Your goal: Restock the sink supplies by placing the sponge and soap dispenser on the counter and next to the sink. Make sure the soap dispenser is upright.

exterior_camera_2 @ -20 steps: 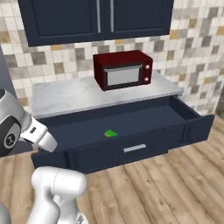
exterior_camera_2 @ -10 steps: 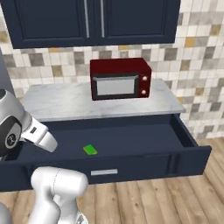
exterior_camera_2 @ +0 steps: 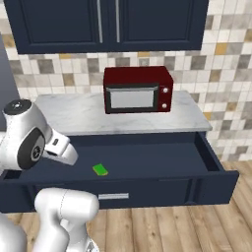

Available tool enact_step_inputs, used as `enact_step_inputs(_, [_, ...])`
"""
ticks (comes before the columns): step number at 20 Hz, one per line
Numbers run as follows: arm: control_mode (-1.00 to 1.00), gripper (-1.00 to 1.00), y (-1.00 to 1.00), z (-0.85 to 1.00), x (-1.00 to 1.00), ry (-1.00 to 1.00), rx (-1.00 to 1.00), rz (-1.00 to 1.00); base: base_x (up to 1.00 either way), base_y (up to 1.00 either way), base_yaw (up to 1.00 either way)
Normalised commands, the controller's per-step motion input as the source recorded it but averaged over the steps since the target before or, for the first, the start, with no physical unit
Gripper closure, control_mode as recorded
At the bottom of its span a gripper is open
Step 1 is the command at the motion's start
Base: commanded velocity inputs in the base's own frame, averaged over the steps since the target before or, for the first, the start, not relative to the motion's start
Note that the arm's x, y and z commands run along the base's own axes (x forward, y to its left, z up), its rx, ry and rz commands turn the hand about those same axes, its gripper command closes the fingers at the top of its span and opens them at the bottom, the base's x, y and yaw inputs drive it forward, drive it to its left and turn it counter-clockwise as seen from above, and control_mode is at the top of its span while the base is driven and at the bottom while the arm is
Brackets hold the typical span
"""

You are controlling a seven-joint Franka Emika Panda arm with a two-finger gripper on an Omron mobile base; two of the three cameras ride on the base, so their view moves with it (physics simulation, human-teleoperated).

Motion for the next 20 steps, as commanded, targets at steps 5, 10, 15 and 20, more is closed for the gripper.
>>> enact_step_inputs(5, [-1.0, -1.0, -0.34, -0.6, 1.0, 0.22, -0.01, 0.39, 0.0, 0.0, 0.0])
enact_step_inputs(10, [-1.0, -1.0, 0.02, -0.76, 0.98, 0.25, -0.09, 0.31, 0.0, 0.0, 0.0])
enact_step_inputs(15, [-1.0, -1.0, 0.04, -0.59, 0.82, 0.11, -0.04, 0.1, 0.0, 0.0, 0.0])
enact_step_inputs(20, [-1.0, -1.0, 0.09, -0.32, 0.19, 0.04, -0.06, 0.02, 0.0, 0.0, 0.0])
